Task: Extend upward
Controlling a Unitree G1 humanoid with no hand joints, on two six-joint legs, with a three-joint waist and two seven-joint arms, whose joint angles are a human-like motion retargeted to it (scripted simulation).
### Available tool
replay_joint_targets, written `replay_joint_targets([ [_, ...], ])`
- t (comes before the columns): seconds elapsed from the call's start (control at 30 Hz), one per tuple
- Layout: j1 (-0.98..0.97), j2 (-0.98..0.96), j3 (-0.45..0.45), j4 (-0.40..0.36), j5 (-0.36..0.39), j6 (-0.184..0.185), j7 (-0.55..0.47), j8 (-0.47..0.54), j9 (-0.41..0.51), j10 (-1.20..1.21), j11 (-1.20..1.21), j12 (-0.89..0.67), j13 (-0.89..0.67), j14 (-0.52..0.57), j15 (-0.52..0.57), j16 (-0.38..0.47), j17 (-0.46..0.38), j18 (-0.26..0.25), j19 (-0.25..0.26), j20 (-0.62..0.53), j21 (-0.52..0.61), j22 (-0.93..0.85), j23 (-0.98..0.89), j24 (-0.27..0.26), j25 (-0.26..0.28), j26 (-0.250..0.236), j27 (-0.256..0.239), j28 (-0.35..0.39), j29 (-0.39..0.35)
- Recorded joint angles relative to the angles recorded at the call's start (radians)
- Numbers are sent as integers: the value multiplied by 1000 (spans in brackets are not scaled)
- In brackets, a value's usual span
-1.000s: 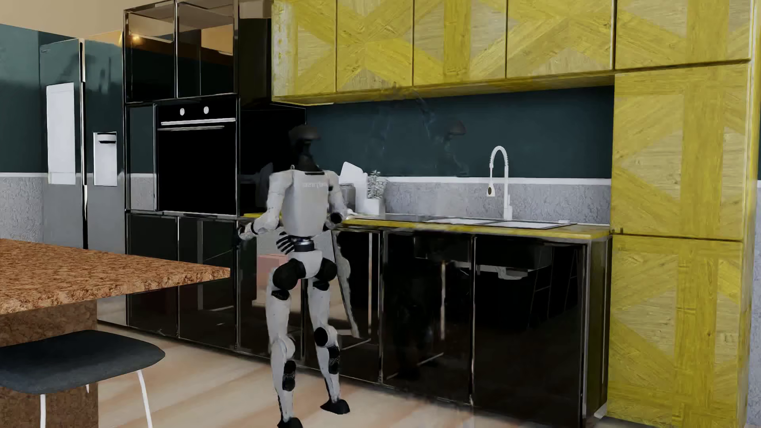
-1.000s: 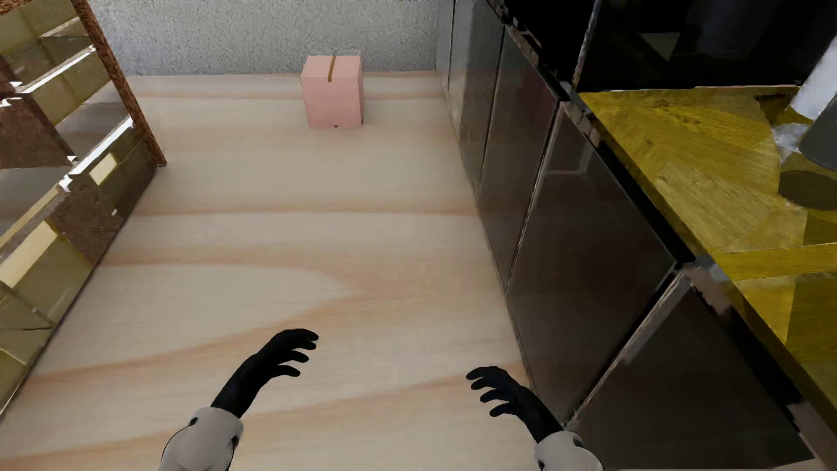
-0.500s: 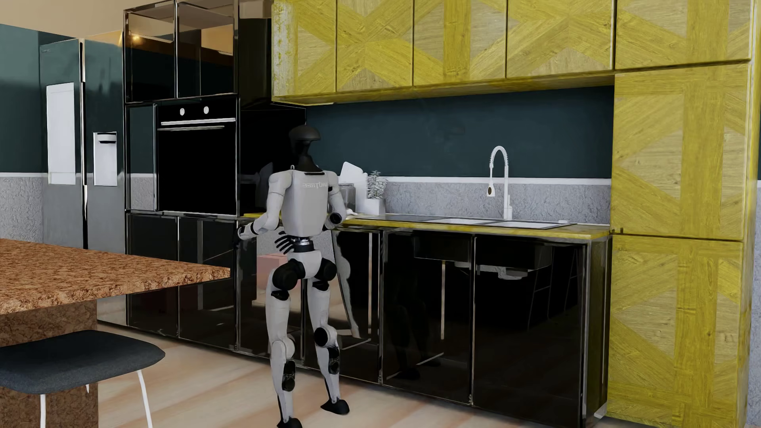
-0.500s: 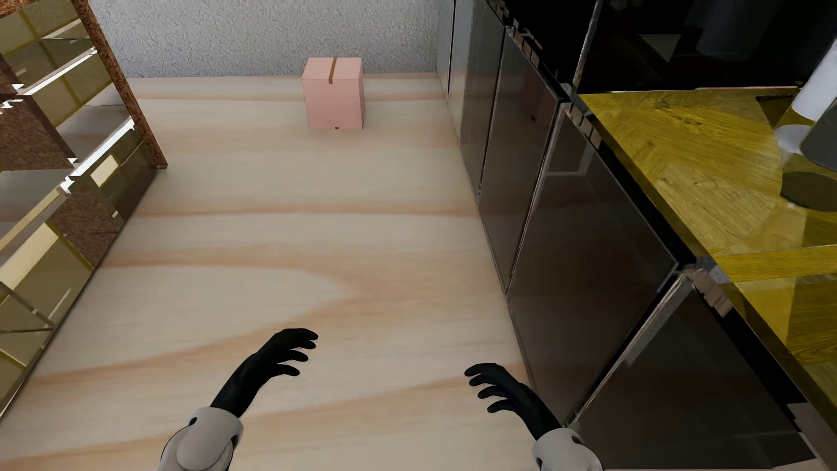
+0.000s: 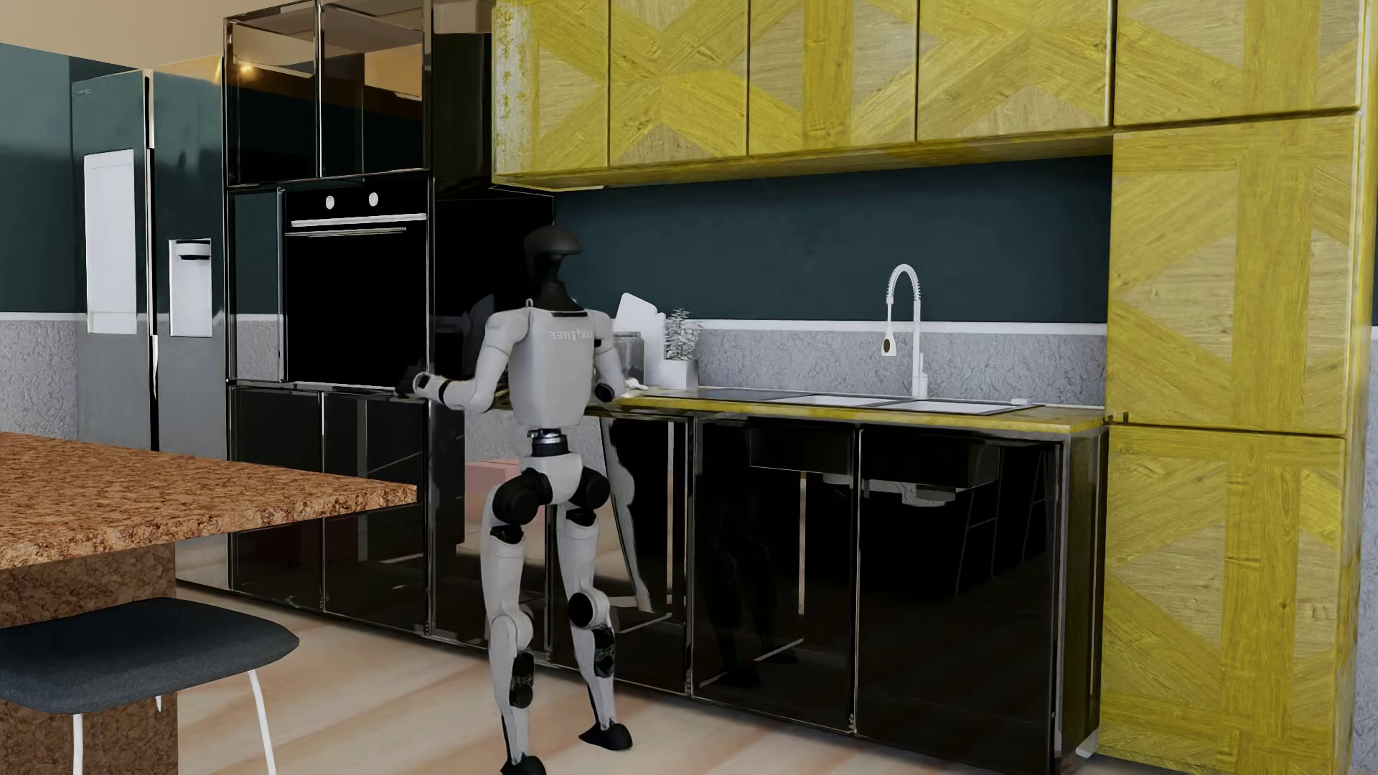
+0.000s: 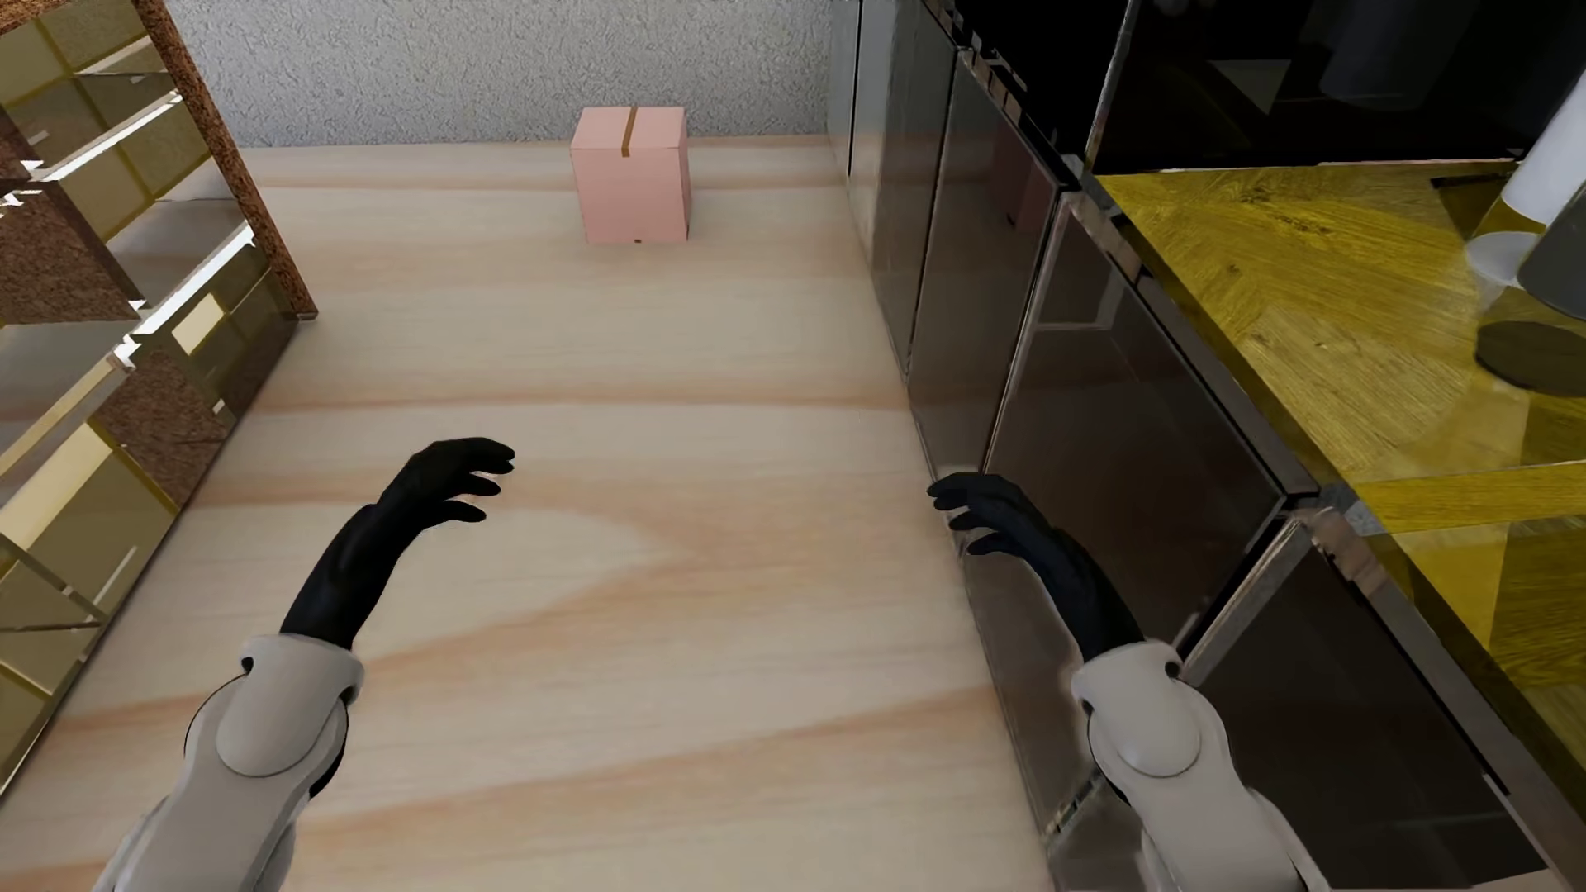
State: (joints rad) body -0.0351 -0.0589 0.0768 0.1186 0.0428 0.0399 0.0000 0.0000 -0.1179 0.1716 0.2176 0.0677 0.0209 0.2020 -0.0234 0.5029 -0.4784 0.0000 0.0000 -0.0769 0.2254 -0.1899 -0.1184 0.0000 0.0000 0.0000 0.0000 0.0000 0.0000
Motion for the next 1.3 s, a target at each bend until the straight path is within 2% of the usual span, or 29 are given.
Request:
replay_joint_targets([
  [0.23, -10, -9, 4, 4, 5, -1, 0, 0, -8, 0, 0, -183, -159, 3, 4, 78, -71, 0, 0, 212, -188, -93, -144, 0, 0, 0, 0, 0, 0],
  [0.4, -13, -7, -8, 4, 7, -1, 0, 0, -3, 2, -4, -339, -327, 7, 10, 175, -108, 0, 0, 275, -308, -72, -173, 0, 0, 0, 0, 0, 0],
  [0.6, -16, -6, -10, -1, 6, -8, 0, 0, -10, 2, -12, -594, -610, 20, 20, 308, -236, 0, 0, 325, -408, -117, -169, 0, 0, 0, 0, 0, 0],
  [0.7, -11, -1, -11, -3, 8, -9, 0, 0, -10, 3, -13, -725, -741, 12, 16, 373, -299, 0, 0, 316, -394, -126, -173, 0, 0, 0, 0, 0, 0],
  [0.87, -3, 4, -1, -7, 9, -11, 0, 0, -11, 1, -14, -957, -939, 2, 13, 445, -376, 0, 0, 246, -296, -123, -153, 0, 0, 0, 0, 0, 0],
  [1.03, 14, 19, 5, -13, 7, -9, 0, 0, -11, 1, -19, -1183, -1145, -16, 14, 509, -424, 0, 0, 116, -165, -43, -73, 0, 0, 0, 0, 0, 0],
  [1.1, 17, 23, 5, -17, 7, -11, 0, 0, -16, 2, -23, -1266, -1222, -24, 17, 525, -428, 0, 0, 63, -146, -32, -31, 0, 0, 0, 0, 0, 0],
  [1.3, 34, 43, 4, -25, 4, -8, 0, 0, -23, 3, -44, -1490, -1451, -66, 38, 578, -510, 0, 0, -96, 26, 48, 62, 0, 0, 0, 0, 0, 0],
])
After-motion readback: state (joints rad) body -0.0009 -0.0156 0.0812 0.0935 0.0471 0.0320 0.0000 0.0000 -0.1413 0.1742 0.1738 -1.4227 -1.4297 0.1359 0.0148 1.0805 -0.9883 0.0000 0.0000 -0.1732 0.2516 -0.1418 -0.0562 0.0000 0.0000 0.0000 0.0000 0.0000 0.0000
